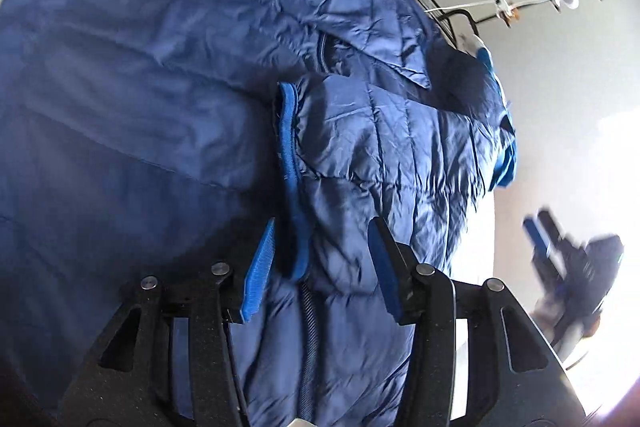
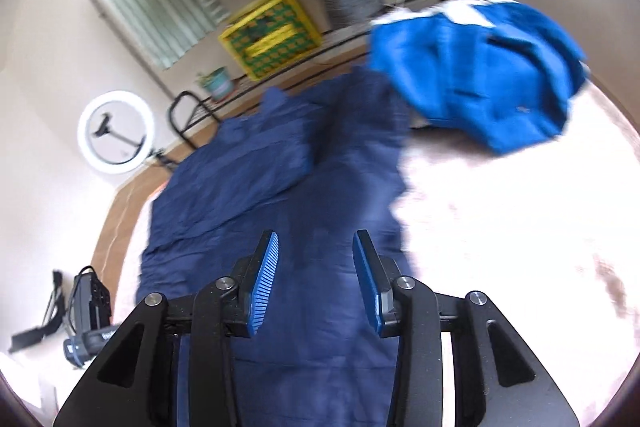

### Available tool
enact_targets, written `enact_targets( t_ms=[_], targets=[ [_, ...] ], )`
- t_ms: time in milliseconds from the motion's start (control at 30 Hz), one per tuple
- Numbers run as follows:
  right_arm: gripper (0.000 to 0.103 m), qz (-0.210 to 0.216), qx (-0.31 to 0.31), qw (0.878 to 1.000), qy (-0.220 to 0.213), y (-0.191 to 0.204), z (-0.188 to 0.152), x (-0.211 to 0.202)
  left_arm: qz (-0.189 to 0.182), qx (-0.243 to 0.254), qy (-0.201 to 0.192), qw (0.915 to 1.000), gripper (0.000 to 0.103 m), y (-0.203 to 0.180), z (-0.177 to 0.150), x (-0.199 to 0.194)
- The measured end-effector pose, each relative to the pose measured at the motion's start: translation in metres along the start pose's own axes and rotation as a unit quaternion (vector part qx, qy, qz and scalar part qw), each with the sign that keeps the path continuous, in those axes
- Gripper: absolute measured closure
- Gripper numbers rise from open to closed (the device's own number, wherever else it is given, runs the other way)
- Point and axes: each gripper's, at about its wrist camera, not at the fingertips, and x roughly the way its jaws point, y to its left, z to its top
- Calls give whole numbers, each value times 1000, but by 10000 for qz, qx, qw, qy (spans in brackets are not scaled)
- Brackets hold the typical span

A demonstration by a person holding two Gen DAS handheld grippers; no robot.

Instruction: Fold large clothes

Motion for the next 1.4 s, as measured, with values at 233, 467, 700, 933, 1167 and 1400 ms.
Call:
enact_targets(
  t_ms=[233, 467, 700, 933, 1167, 1400],
  targets=[
    [66, -289, 162, 9994, 67, -45, 2, -3, 702, 361, -210, 9967, 82, -15, 3, 19],
    [66, -378, 142, 9987, 295, -53, -5, 13, 1202, 1184, -732, 9829, 98, -44, 9, 9],
    [66, -341, -166, 9983, 444, -43, -8, 29, 1525, 1874, -1423, 9599, 98, -61, 34, -23],
    [65, -595, -677, 9947, 497, -28, -5, 55, 1776, 1767, -1973, 9478, 99, -31, 83, -59],
    [66, -1313, -1948, 9711, 430, 6, 2, 97, 2063, 1899, -2079, 9371, 99, -11, 107, -58],
    [66, -1956, -2358, 9514, 299, 6, 15, 132, 2153, 2255, -2351, 9206, 99, -17, 126, -53]
  ],
)
